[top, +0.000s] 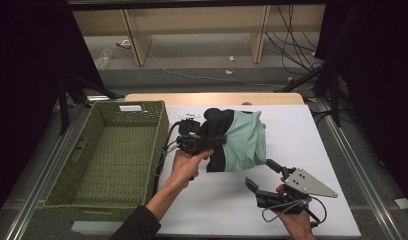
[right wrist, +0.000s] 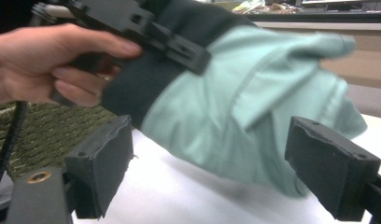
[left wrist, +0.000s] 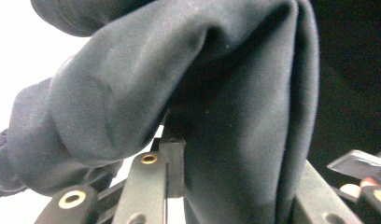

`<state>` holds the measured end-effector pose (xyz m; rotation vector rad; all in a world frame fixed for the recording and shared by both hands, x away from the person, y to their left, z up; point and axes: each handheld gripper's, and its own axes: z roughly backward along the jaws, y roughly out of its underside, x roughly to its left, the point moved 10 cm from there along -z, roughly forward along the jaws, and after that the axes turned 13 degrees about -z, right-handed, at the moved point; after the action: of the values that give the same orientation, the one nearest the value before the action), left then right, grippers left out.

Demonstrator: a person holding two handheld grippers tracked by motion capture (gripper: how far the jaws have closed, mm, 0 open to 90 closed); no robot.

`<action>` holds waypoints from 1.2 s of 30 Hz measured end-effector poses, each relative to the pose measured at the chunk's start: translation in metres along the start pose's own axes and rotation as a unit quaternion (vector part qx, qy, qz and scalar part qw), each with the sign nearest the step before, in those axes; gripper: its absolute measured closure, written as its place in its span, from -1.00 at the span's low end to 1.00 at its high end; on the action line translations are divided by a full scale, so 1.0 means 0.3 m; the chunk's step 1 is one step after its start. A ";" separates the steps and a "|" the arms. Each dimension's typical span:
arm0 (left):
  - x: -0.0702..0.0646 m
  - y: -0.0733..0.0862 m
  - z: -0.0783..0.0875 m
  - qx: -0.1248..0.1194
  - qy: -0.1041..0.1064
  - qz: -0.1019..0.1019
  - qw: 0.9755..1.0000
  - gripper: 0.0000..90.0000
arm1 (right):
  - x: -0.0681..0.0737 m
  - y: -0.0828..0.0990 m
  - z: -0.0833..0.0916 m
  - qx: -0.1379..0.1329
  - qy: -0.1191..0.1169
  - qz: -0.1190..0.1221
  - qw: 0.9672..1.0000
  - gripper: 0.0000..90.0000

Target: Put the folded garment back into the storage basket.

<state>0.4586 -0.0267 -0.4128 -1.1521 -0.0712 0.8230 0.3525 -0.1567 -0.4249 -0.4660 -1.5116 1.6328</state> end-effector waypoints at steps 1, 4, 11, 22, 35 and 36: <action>-0.002 -0.004 0.016 -0.005 -0.002 -0.005 1.000 0.51 | -0.001 0.001 0.000 0.001 0.000 0.000 1.000 -0.64; -0.008 -0.014 0.054 -0.020 -0.004 -0.010 1.000 0.51 | -0.001 0.001 -0.001 0.001 0.001 0.000 1.000 -0.64; -0.003 -0.020 0.113 -0.031 -0.004 -0.012 0.999 0.51 | 0.001 0.003 -0.002 0.002 0.001 -0.003 1.000 -0.64; -0.004 -0.016 0.203 -0.053 -0.010 -0.027 0.998 0.51 | -0.002 0.007 -0.006 0.004 0.001 -0.001 1.000 -0.64; -0.039 -0.026 0.275 -0.071 0.002 -0.030 0.997 0.51 | 0.001 0.011 -0.010 0.009 -0.001 -0.001 1.000 -0.64; -0.042 -0.028 0.284 -0.075 0.002 -0.031 0.997 0.51 | 0.001 0.011 -0.011 0.009 0.000 0.000 1.000 -0.64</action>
<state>0.4159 0.0306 -0.3640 -1.2867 -0.1683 0.7697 0.3538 -0.1543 -0.4287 -0.4570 -1.4965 1.6447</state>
